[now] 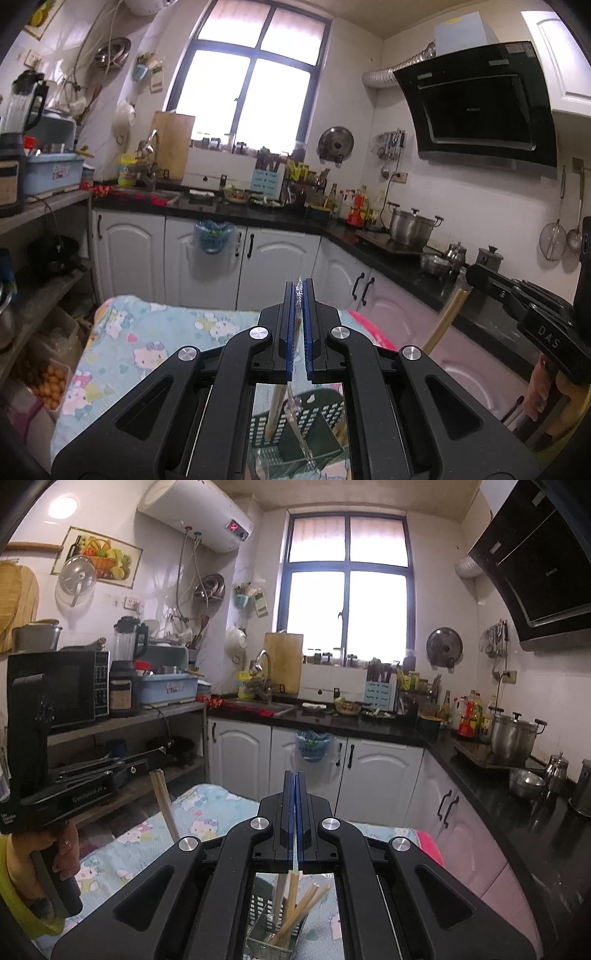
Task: Organize utensils
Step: 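Lower the chopsticks into the caddy and open both tools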
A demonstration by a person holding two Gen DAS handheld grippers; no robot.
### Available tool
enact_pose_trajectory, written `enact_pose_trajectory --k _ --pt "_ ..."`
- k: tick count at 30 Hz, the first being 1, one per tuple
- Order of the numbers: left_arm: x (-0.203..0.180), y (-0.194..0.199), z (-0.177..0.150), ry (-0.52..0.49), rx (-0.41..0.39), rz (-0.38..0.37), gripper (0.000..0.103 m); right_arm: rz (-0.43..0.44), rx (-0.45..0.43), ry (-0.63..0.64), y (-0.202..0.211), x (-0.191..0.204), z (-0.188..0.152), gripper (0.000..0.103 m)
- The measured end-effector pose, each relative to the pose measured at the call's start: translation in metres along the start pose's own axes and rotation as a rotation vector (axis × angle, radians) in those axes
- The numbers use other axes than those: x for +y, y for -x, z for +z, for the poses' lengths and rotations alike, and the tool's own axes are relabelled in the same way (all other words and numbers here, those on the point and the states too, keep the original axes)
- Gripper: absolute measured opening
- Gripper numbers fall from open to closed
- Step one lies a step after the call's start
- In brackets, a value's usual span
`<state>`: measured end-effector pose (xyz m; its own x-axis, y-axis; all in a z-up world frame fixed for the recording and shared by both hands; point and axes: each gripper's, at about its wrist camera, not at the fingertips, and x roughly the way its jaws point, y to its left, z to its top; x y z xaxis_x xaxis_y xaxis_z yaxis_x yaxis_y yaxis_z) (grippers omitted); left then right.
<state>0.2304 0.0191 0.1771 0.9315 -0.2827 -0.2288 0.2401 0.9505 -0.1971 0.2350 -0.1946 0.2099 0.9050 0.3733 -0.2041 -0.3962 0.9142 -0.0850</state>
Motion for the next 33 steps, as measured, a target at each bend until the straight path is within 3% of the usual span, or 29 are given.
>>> enact_pose_trajectory --k 16,19,20,21,25,27,33 --pt "0.005 -0.031 -0.044 0.019 0.114 -0.006 0.002 0.001 0.117 -0.039 -0.039 0.003 -0.043 0.002" --pt "0.009 -0.034 -0.05 0.028 0.14 0.004 0.004 -0.017 0.154 -0.056 -0.046 0.001 -0.051 0.017" --pt "0.01 -0.034 -0.052 0.029 0.146 0.006 0.011 -0.017 0.16 -0.062 -0.046 0.0 -0.054 0.032" --pt "0.012 -0.033 -0.053 0.033 0.153 0.01 0.022 -0.017 0.165 -0.072 -0.046 -0.002 -0.057 0.037" --pt "0.017 -0.028 -0.058 0.061 0.178 0.036 0.037 -0.017 0.178 -0.091 -0.043 -0.005 -0.065 0.043" --pt "0.019 -0.023 -0.059 0.07 0.177 0.041 0.054 -0.02 0.182 -0.103 -0.039 -0.007 -0.07 0.048" --pt "0.027 0.001 -0.056 0.098 0.145 0.047 0.086 -0.034 0.185 -0.136 -0.022 -0.016 -0.082 0.058"
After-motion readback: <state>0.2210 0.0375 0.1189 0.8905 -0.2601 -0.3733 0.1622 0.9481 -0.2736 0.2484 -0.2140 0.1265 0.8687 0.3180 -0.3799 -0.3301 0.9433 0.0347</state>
